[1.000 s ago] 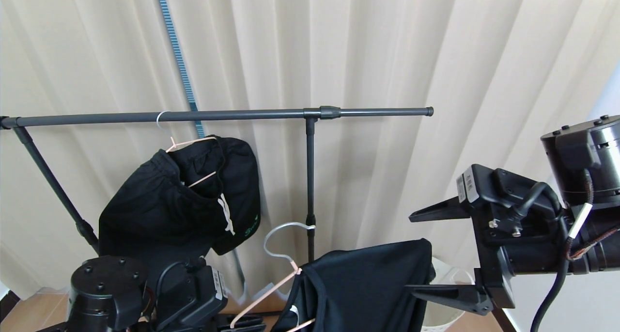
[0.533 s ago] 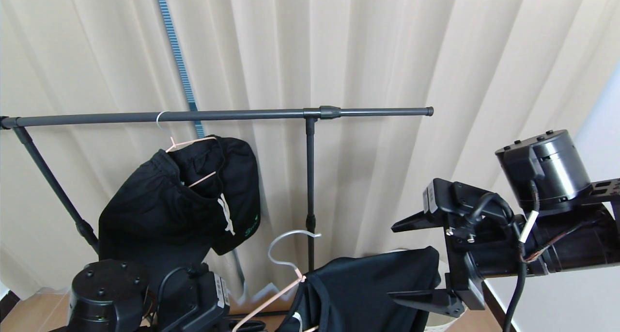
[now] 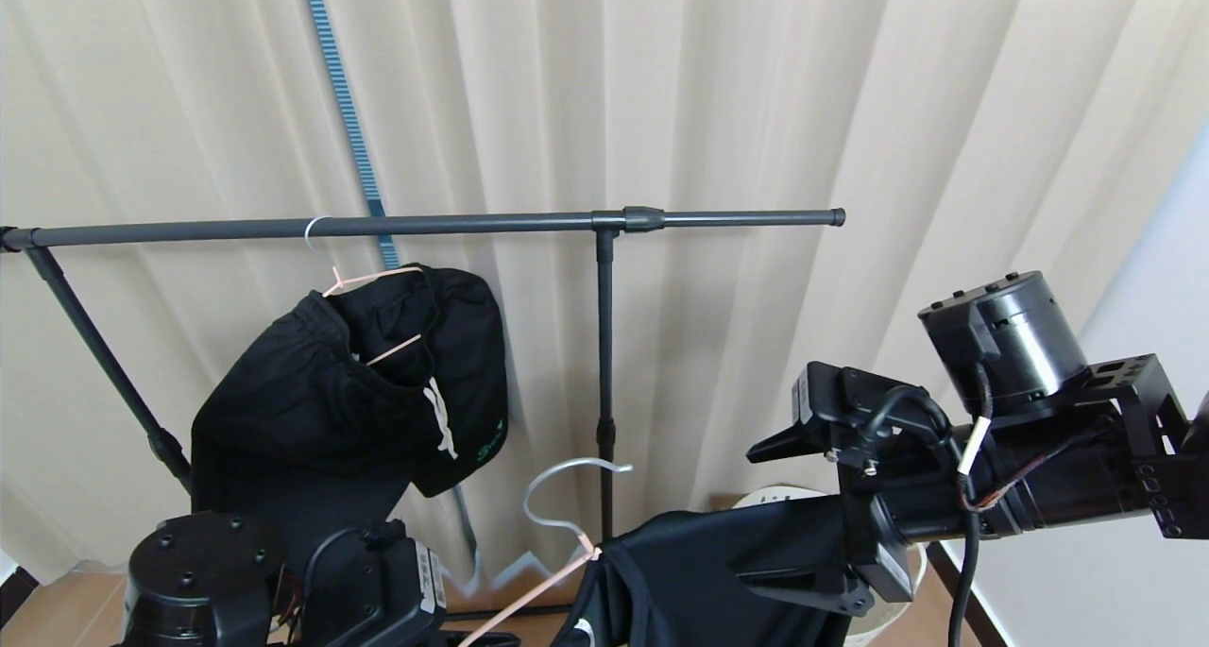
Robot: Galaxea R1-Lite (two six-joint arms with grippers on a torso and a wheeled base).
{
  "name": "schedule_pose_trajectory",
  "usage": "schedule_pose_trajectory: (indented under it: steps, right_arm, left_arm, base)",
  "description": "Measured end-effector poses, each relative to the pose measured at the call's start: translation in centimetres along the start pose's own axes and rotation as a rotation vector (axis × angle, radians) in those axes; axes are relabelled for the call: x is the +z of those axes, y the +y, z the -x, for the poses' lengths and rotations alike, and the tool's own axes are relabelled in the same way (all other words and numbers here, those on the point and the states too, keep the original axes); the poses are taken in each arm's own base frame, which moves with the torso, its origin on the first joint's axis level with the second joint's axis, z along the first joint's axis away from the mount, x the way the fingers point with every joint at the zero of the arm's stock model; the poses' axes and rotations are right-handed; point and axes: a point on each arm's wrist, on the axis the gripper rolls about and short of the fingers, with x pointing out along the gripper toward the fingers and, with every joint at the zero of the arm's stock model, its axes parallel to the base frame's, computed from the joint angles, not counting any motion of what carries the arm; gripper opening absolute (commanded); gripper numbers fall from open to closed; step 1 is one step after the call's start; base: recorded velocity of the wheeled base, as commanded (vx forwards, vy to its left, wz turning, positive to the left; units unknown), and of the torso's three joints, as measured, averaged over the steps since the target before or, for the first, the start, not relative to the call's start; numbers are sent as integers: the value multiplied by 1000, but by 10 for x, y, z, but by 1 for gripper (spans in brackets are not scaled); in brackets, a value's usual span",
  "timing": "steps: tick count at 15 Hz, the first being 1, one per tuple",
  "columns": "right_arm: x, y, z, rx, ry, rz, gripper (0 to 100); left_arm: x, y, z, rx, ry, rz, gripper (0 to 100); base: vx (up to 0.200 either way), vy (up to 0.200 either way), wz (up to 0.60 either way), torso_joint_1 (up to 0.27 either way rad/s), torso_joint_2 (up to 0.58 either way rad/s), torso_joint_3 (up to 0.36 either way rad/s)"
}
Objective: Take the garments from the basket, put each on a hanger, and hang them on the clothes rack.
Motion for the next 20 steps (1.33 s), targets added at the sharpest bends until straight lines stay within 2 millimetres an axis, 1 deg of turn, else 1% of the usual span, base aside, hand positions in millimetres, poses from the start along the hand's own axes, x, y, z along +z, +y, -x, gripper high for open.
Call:
schedule_pose_trajectory:
  steps: [3, 4, 10, 14, 15, 17, 20]
  right_arm:
    - [1, 4, -5, 21, 7, 1, 100]
    - [1, 4, -6, 24, 9, 2, 0]
    - [0, 6, -7, 36, 17, 3, 0]
    - [2, 7, -2, 23, 4, 7, 0]
    - [2, 7, -1, 22, 1, 8, 0]
    - [2, 10, 1, 24, -4, 15, 0]
    - [4, 13, 5, 17, -13, 25, 0]
  left_arm:
    - [0, -1, 0, -4, -3, -4, 0]
    - [0, -1, 1, -3, -3, -4, 0]
    - [0, -1, 1, 4, -1, -3, 0]
    - [1, 0, 1, 3, -6, -4, 0]
    - [1, 0, 1, 4, -5, -5, 100]
    - [1, 0, 1, 7, -5, -2, 100]
    - [2, 8, 3, 46, -13, 13, 100]
  base:
    - [0, 0, 0, 0, 0, 0]
    - [0, 0, 0, 0, 0, 0]
    - [0, 0, 0, 0, 0, 0]
    - [0, 0, 0, 0, 0, 0]
    - [0, 0, 0, 0, 0, 0]
    - [0, 0, 0, 0, 0, 0]
    - [0, 0, 0, 0, 0, 0]
